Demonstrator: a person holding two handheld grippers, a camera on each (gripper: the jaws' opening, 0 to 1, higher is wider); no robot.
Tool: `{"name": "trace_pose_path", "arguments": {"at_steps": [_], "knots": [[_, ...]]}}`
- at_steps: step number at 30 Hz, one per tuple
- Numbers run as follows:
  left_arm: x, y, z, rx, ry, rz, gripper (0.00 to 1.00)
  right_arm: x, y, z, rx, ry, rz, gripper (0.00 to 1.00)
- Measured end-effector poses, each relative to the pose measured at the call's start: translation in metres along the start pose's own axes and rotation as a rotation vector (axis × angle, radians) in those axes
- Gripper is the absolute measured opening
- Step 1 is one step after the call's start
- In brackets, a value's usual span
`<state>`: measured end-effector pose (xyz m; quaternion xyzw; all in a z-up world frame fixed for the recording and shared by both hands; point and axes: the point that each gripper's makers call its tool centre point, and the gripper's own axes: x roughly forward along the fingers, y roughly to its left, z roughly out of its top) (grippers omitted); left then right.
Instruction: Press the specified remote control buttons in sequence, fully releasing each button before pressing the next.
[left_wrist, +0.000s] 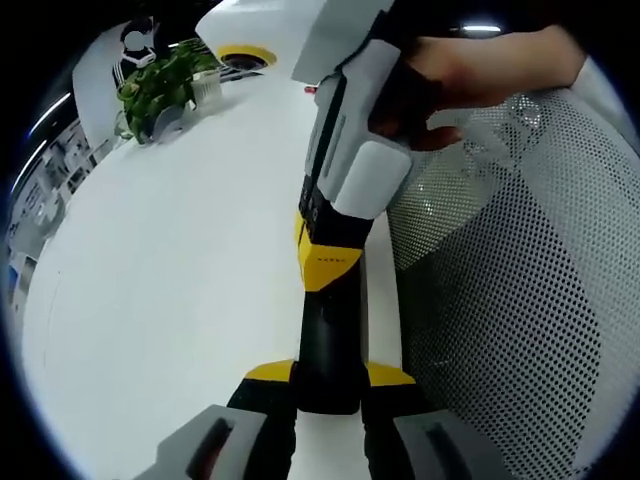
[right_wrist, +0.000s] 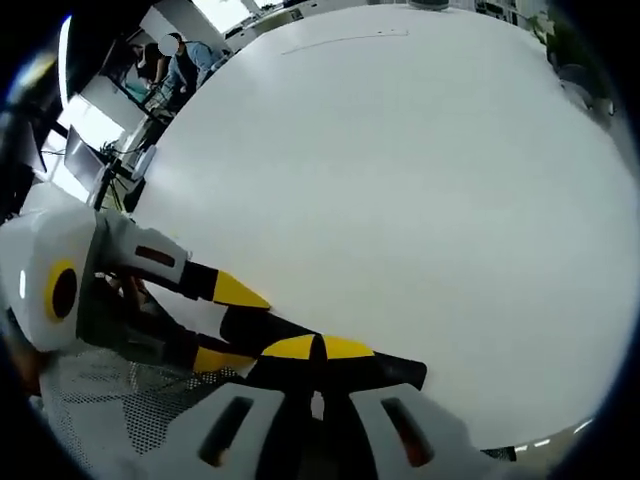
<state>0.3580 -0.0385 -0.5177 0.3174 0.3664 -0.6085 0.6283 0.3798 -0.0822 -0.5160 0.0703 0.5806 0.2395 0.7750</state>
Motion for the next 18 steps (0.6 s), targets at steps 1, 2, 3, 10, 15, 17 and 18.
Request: {"name": "trace_pose_path", "arguments": {"at_steps": [1, 2, 3, 10, 15, 17, 18], "knots": [[-0.0001, 0.0002, -0.0001, -0.001, 0.000, 0.000, 0.24, 0.0001, -0.0004, 0.0002, 0.011, -0.001, 0.003, 0.00], [-0.0002, 0.0002, -0.0001, 0.000, 0.000, 0.000, 0.24, 0.0001, -0.0006, 0.0003, 0.018, -0.002, 0.005, 0.00], [-0.0002, 0.0002, -0.0001, 0.001, 0.000, 0.001, 0.24, 0.0003, -0.0003, 0.0005, 0.020, -0.001, 0.008, 0.00], [-0.0003, 0.0001, -0.0005, 0.010, 0.006, 0.001, 0.24, -0.0009, 0.0013, -0.0012, 0.024, 0.019, 0.025, 0.00], [-0.0005, 0.0001, -0.0005, 0.001, 0.006, 0.001, 0.24, -0.0034, 0.0033, -0.0050, 0.040, 0.049, 0.036, 0.00], [-0.0004, 0.0005, -0.0005, -0.002, 0.008, 0.002, 0.24, -0.0042, 0.0048, -0.0074, 0.053, 0.066, 0.045, 0.00], [-0.0004, 0.0006, -0.0004, -0.002, 0.007, 0.003, 0.24, -0.0046, 0.0055, -0.0089, 0.066, 0.074, 0.047, 0.00]]}}
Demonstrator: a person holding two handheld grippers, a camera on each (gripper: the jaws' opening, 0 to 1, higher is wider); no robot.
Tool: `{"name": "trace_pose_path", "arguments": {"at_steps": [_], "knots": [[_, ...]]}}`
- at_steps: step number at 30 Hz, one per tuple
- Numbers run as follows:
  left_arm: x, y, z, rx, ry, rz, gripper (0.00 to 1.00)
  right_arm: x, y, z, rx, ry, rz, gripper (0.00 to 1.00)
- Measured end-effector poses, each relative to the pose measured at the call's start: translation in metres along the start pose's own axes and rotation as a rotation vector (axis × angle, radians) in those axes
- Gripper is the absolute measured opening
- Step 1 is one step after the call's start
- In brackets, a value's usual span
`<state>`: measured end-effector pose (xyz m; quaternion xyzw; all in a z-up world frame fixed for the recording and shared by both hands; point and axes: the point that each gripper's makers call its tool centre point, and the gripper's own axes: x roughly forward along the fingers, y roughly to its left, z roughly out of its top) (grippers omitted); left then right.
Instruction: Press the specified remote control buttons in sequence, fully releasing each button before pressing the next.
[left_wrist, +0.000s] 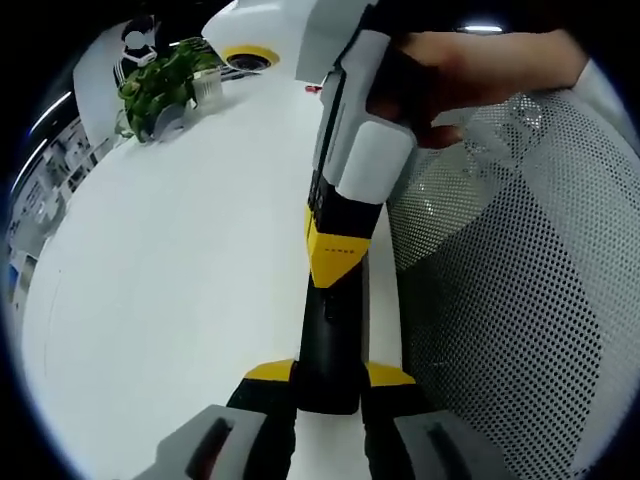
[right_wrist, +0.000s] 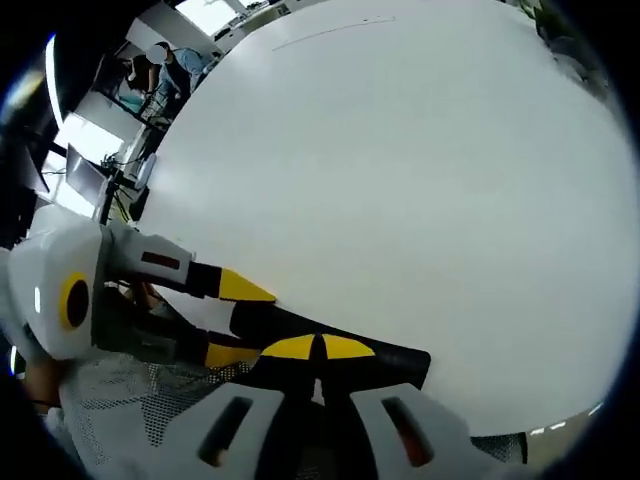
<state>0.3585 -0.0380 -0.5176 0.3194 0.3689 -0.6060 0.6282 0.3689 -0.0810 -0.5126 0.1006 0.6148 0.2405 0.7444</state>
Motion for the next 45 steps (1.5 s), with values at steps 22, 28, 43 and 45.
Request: {"name": "trace_pose_path", "arguments": {"at_steps": [22, 28, 43, 45], "knots": [[0.0010, 0.0003, 0.0005, 0.011, 0.004, 0.004, 0.24, -0.0011, 0.0005, -0.0059, -0.097, 0.036, -0.044, 0.00], [0.0012, 0.0000, 0.0004, 0.017, 0.007, 0.006, 0.24, -0.0003, 0.0020, -0.0067, -0.219, 0.030, -0.097, 0.00], [0.0011, -0.0003, 0.0003, 0.026, 0.005, 0.010, 0.24, -0.0035, 0.0014, -0.0079, -0.176, 0.014, -0.070, 0.00], [0.0009, -0.0002, 0.0003, 0.018, 0.002, 0.006, 0.24, -0.0030, 0.0012, -0.0069, -0.159, 0.016, -0.065, 0.00]]}}
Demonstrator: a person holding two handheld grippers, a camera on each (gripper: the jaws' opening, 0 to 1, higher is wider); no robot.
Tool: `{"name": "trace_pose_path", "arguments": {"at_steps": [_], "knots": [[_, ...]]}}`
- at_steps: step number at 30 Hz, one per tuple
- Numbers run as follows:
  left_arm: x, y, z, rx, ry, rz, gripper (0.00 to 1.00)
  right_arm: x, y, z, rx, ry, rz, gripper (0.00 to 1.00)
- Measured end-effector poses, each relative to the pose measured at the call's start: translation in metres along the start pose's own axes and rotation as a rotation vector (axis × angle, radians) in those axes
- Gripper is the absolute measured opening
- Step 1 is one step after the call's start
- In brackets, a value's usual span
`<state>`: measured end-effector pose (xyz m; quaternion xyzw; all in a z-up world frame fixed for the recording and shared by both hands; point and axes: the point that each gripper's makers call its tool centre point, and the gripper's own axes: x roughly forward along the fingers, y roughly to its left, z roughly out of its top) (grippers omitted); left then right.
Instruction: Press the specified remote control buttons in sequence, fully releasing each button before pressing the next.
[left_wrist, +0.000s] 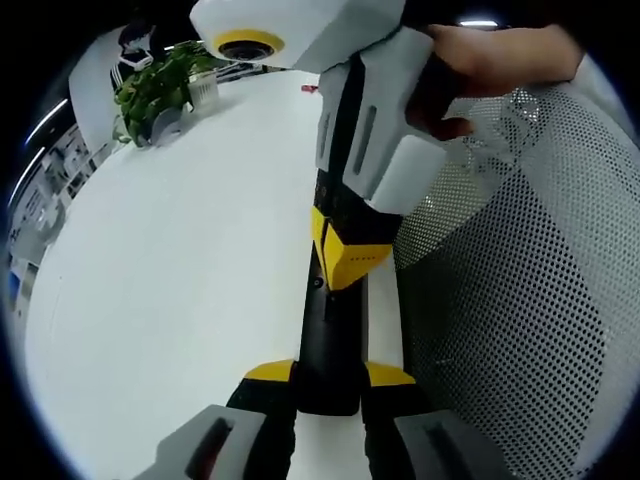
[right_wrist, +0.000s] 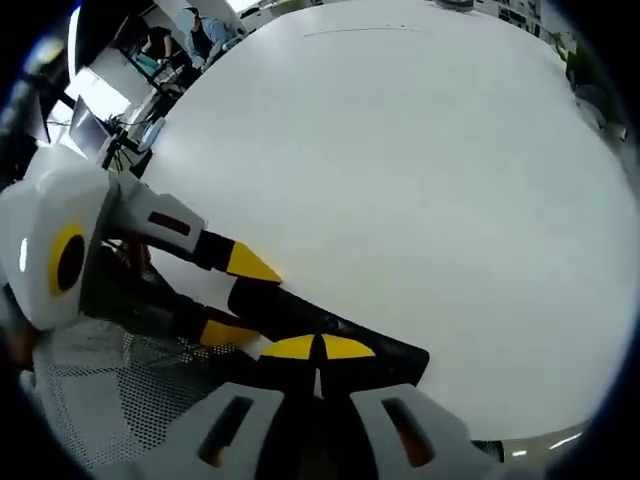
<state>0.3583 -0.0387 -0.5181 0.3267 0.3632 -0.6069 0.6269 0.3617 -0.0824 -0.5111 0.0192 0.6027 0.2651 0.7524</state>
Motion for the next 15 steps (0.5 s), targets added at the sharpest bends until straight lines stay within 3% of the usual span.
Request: {"name": "trace_pose_path", "arguments": {"at_steps": [8, 10, 15], "knots": [[0.0003, 0.0001, 0.0002, 0.001, 0.002, 0.002, 0.24, 0.0018, -0.0008, 0.0005, 0.025, 0.017, 0.006, 0.00], [0.0005, 0.0004, 0.0000, 0.000, 0.001, 0.001, 0.24, 0.0016, 0.0034, -0.0066, 0.043, 0.067, 0.033, 0.00], [0.0006, 0.0002, 0.0005, 0.000, 0.000, 0.001, 0.24, 0.0031, 0.0032, -0.0053, 0.039, 0.064, 0.027, 0.00]]}}
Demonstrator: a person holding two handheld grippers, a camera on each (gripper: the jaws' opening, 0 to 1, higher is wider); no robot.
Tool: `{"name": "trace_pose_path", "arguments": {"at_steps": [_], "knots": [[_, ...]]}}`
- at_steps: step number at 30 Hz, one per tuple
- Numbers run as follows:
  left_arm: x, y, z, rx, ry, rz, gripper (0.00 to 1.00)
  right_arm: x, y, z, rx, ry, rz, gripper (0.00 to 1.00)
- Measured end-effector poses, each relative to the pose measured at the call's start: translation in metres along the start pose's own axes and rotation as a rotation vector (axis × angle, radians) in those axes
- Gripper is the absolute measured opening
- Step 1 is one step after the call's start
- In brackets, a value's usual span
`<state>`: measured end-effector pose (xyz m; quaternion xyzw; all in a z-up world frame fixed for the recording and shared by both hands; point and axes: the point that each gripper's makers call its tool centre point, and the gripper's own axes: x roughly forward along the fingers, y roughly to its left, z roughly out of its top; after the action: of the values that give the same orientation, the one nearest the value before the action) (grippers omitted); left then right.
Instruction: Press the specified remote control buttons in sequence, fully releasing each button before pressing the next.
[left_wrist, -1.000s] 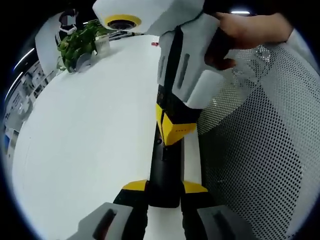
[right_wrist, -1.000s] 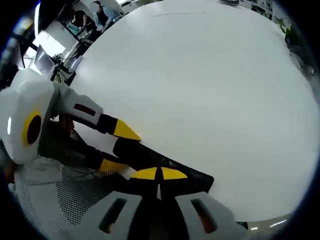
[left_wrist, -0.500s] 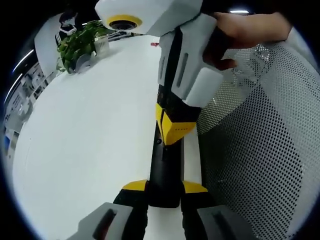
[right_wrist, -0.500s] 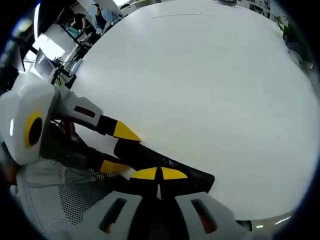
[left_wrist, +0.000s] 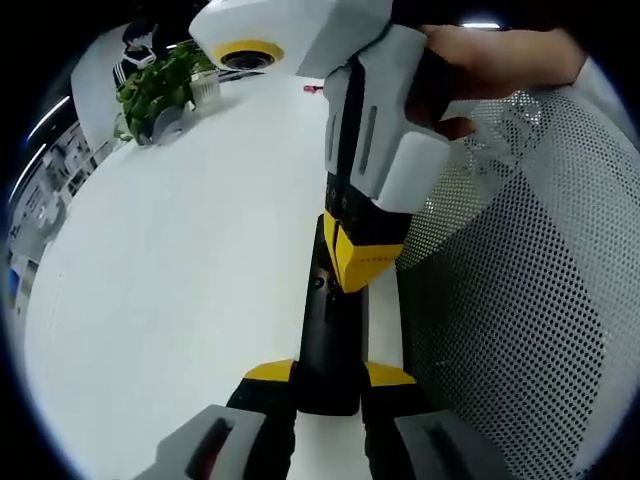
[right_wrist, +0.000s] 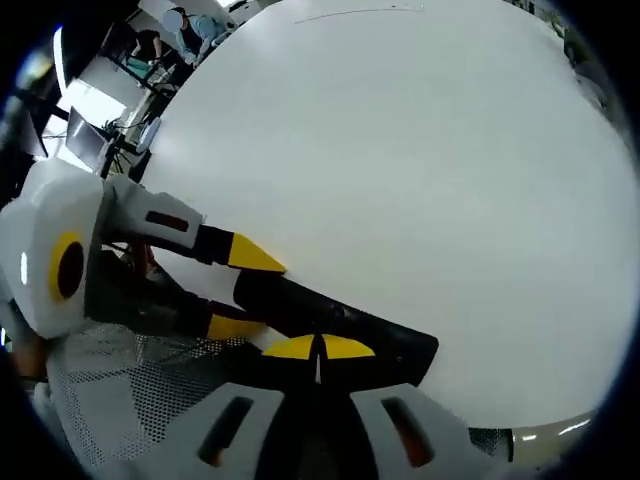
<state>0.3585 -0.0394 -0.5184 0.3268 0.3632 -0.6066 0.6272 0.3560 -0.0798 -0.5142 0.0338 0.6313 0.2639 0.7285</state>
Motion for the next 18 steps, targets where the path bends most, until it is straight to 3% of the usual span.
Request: {"name": "trace_pose_path", "arguments": {"at_steps": [18], "knots": [[-0.0003, -0.0003, -0.0001, 0.001, -0.001, -0.004, 0.25, 0.0010, -0.0003, -0.0032, 0.010, 0.006, 0.005, 0.00]]}}
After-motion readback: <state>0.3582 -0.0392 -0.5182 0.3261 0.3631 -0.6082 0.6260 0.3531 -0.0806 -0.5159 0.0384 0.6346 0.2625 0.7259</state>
